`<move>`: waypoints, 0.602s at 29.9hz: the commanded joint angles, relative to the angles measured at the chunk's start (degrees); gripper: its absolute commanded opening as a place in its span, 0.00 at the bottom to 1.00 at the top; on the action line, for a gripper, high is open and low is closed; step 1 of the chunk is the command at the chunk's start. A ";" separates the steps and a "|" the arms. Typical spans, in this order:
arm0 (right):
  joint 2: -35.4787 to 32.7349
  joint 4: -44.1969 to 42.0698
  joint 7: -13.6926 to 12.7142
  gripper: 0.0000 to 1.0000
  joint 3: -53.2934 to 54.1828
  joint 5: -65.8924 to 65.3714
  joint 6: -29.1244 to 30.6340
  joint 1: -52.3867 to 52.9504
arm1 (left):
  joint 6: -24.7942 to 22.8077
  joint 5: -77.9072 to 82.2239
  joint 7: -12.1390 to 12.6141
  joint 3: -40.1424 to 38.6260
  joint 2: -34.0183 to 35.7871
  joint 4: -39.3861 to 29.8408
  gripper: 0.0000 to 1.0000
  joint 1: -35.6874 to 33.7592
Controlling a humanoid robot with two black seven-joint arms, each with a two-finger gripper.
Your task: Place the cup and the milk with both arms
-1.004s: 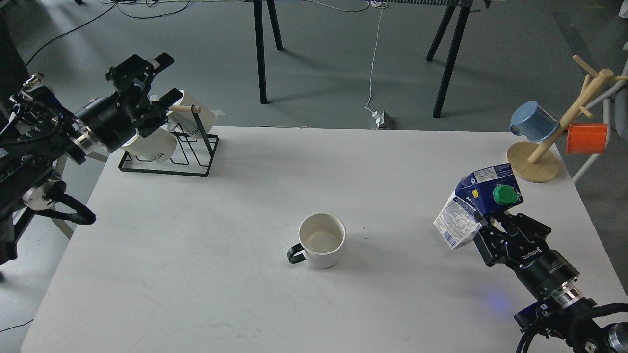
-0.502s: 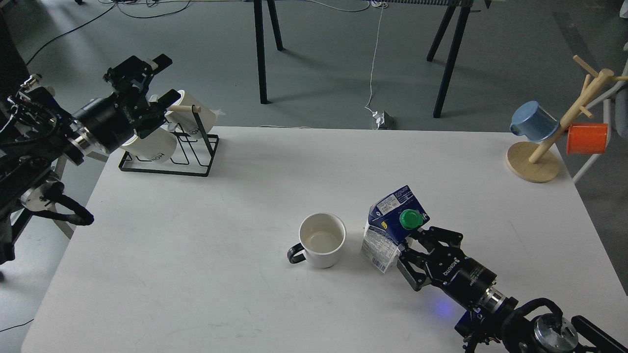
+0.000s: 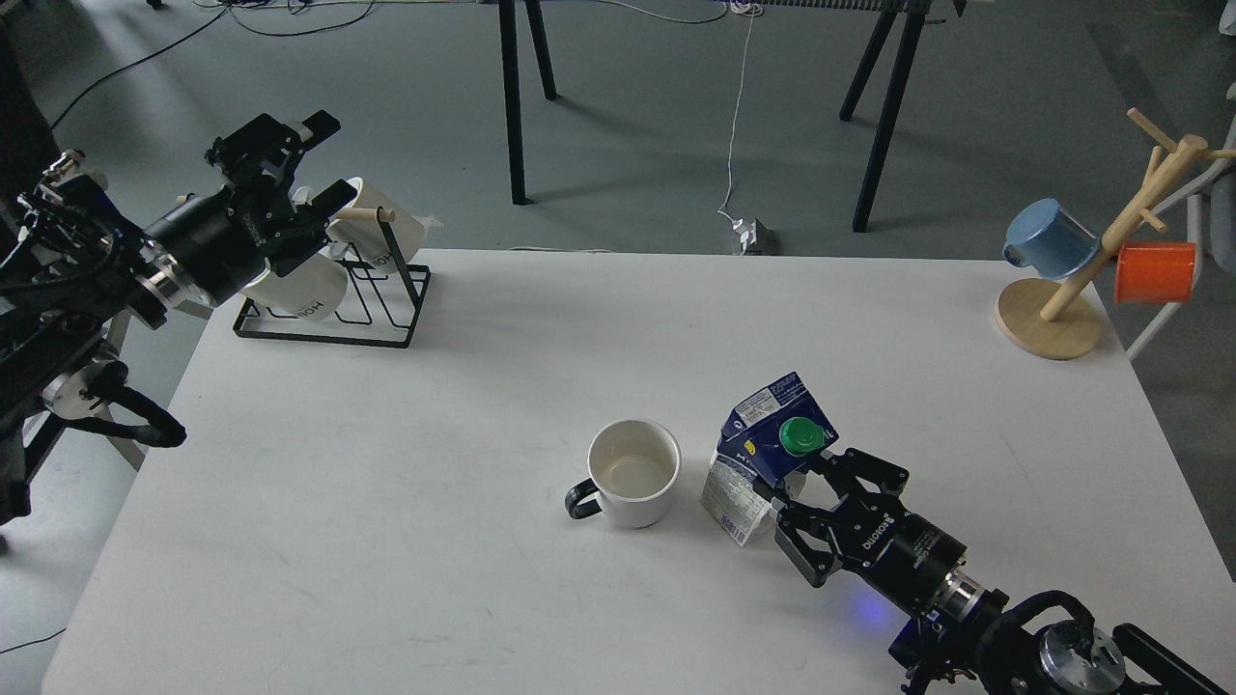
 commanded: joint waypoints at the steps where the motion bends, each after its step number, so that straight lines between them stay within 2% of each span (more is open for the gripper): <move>1: -0.63 0.52 0.00 1.00 -0.06 -0.01 0.00 -0.66 | 0.00 0.00 0.00 0.00 0.04 0.00 0.89 0.11; 8: -5.90 6.57 0.00 1.00 1.17 -0.01 0.00 -6.80 | 0.00 0.00 0.00 0.00 0.13 0.00 0.89 0.11; 13: -11.35 7.19 0.00 1.00 3.62 0.08 0.00 -13.22 | 0.00 0.00 0.00 0.00 0.04 0.00 0.89 0.29; 18: -18.64 6.50 0.00 1.00 11.87 0.69 0.00 -19.20 | 0.00 0.09 0.00 0.00 0.04 0.09 0.89 1.51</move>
